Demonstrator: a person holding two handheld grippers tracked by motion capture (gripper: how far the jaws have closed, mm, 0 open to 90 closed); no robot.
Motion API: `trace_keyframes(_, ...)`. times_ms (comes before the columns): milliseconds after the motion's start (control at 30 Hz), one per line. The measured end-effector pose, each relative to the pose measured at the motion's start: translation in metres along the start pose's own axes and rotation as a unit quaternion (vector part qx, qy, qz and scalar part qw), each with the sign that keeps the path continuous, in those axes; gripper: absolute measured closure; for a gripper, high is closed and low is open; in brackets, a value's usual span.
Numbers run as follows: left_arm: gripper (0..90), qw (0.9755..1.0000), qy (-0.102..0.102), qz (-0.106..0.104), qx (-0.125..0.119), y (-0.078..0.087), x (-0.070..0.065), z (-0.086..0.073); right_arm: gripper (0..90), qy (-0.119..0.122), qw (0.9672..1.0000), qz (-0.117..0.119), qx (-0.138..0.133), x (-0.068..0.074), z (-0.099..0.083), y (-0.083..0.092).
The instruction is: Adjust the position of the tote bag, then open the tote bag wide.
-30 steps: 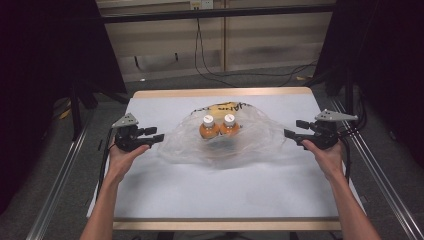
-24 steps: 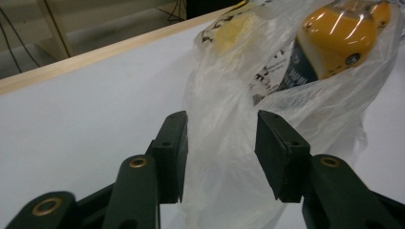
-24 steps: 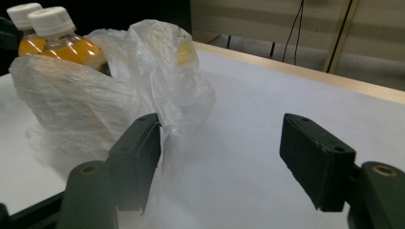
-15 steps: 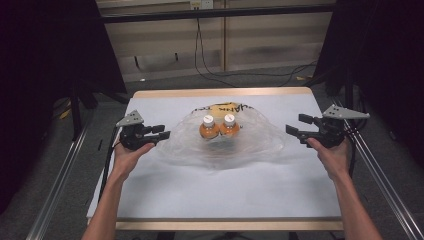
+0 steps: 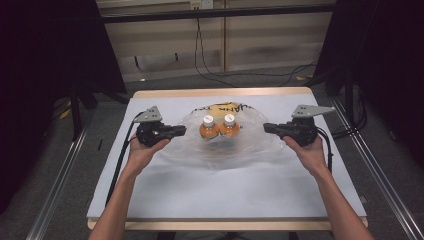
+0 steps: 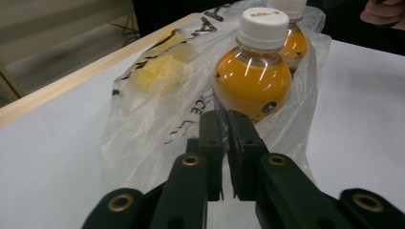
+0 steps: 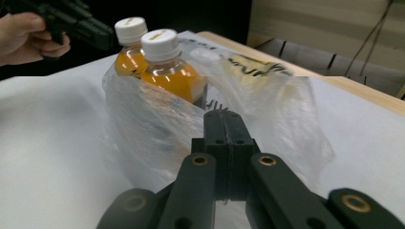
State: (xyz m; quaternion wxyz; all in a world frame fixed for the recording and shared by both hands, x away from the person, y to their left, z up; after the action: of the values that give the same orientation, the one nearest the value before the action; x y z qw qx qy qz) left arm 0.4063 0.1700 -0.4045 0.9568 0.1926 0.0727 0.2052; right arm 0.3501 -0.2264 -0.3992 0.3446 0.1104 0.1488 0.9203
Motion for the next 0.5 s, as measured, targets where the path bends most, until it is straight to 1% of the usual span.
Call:
trace_keyframes(33, 86.8, 1.0000, -0.004, 0.001, 0.007, -0.003, 0.000, 0.001, 90.0, 0.003, 1.0000, 0.001, 0.006, 0.001, 0.000, -0.005)
trace_keyframes(67, 86.9, 0.9999, -0.008, 0.000, 0.012, -0.006, -0.002, 0.002, 90.0, 0.002, 0.9999, 0.008, 0.009, 0.003, 0.002, -0.010)
trace_keyframes(100, 86.4, 0.9995, -0.018, 0.008, 0.023, -0.009, -0.003, 0.004, 90.0, 0.005, 0.9998, 0.012, 0.013, 0.004, 0.003, -0.016)
trace_keyframes(167, 85.3, 0.9996, -0.019, 0.000, 0.022, -0.013, -0.006, 0.005, 90.0, 0.014, 0.9995, 0.019, 0.021, 0.006, 0.006, -0.026)
trace_keyframes(233, 87.3, 0.9988, -0.030, -0.004, 0.038, -0.019, -0.007, 0.004, 90.0, 0.014, 0.9991, 0.030, 0.027, 0.007, 0.010, -0.035)
trace_keyframes(267, 88.1, 0.9985, -0.032, -0.007, 0.044, -0.023, -0.006, 0.003, 90.0, 0.019, 0.9990, 0.028, 0.029, 0.007, 0.011, -0.039)
trace_keyframes(300, 88.9, 0.9984, -0.029, -0.006, 0.048, -0.026, -0.005, 0.002, 90.0, 0.017, 0.9989, 0.029, 0.032, 0.006, 0.013, -0.043)
trace_keyframes(333, 89.1, 0.9984, -0.027, -0.005, 0.049, -0.030, -0.004, 0.002, 90.0, 0.022, 0.9986, 0.028, 0.039, 0.006, 0.015, -0.047)
trace_keyframes(367, 89.1, 0.9982, -0.027, -0.008, 0.052, -0.033, -0.002, 0.001, 90.0, 0.022, 0.9984, 0.028, 0.044, 0.006, 0.017, -0.050)
trace_keyframes(467, 89.5, 0.9983, -0.021, -0.005, 0.054, -0.041, 0.003, 0.001, 90.0, 0.021, 0.9976, 0.031, 0.059, 0.005, 0.020, -0.059)
trace_keyframes(500, 89.6, 0.9980, -0.024, -0.006, 0.058, -0.042, 0.005, 0.001, 90.0, 0.023, 0.9972, 0.030, 0.065, 0.005, 0.020, -0.062)
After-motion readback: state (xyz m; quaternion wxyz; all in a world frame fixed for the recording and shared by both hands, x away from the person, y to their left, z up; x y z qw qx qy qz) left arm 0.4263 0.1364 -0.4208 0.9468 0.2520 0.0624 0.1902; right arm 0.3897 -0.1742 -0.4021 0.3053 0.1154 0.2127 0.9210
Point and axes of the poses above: each handheld gripper's, and its own axes: y roughly backward along the jaws, z roughly out of its top, x roughly to its left, the point moved 2 cm from there along -y, roughly forward along the jaws, and after that the axes turned 4 degrees about -x, right-handed, at the moved point
